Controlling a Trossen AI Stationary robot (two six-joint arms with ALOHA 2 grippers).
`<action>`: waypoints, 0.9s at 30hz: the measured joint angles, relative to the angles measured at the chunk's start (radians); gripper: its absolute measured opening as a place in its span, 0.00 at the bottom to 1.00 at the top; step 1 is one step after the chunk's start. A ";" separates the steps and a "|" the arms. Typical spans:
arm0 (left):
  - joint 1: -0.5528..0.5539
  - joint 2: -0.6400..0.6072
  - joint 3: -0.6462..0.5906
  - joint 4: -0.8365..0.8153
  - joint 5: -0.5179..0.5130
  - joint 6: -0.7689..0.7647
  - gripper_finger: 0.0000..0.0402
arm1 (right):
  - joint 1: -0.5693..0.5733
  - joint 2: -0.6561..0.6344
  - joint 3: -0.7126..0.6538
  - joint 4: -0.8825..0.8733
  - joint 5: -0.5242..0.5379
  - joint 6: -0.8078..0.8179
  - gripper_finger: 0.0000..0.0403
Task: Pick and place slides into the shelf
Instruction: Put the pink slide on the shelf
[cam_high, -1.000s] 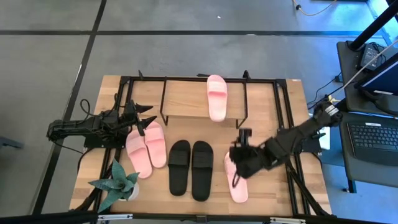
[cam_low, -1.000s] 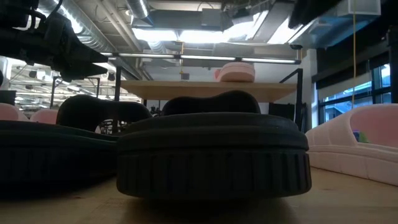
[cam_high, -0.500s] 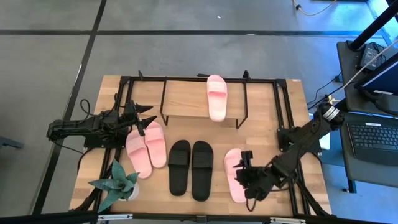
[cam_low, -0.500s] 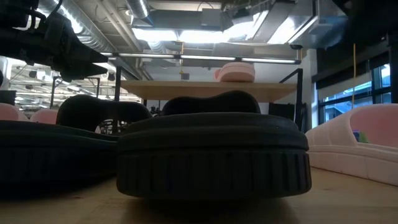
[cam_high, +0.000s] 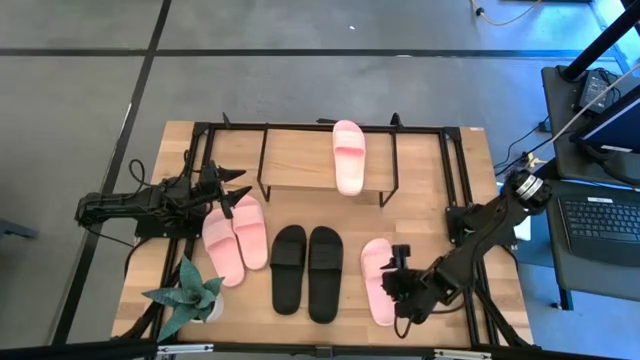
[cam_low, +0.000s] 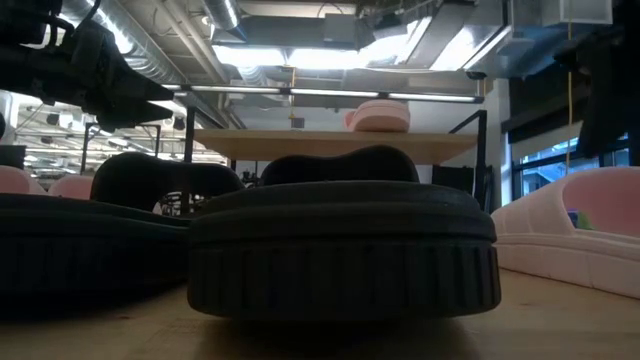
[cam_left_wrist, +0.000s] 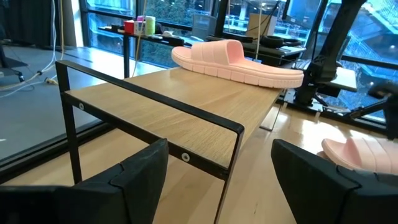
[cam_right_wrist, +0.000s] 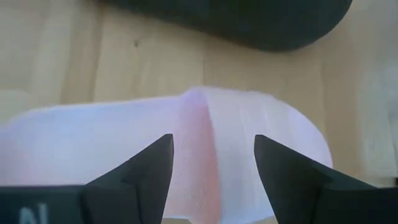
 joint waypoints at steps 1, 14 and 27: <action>0.000 0.000 0.000 0.000 0.000 -0.007 0.69 | 0.000 0.016 0.000 0.001 0.000 -0.004 0.56; 0.000 0.000 -0.002 0.040 0.272 -0.010 0.69 | -0.002 0.111 0.001 -0.004 0.066 -0.008 0.56; 0.000 0.000 -0.002 0.064 0.300 0.017 0.69 | -0.046 0.111 0.001 -0.079 0.086 -0.005 0.46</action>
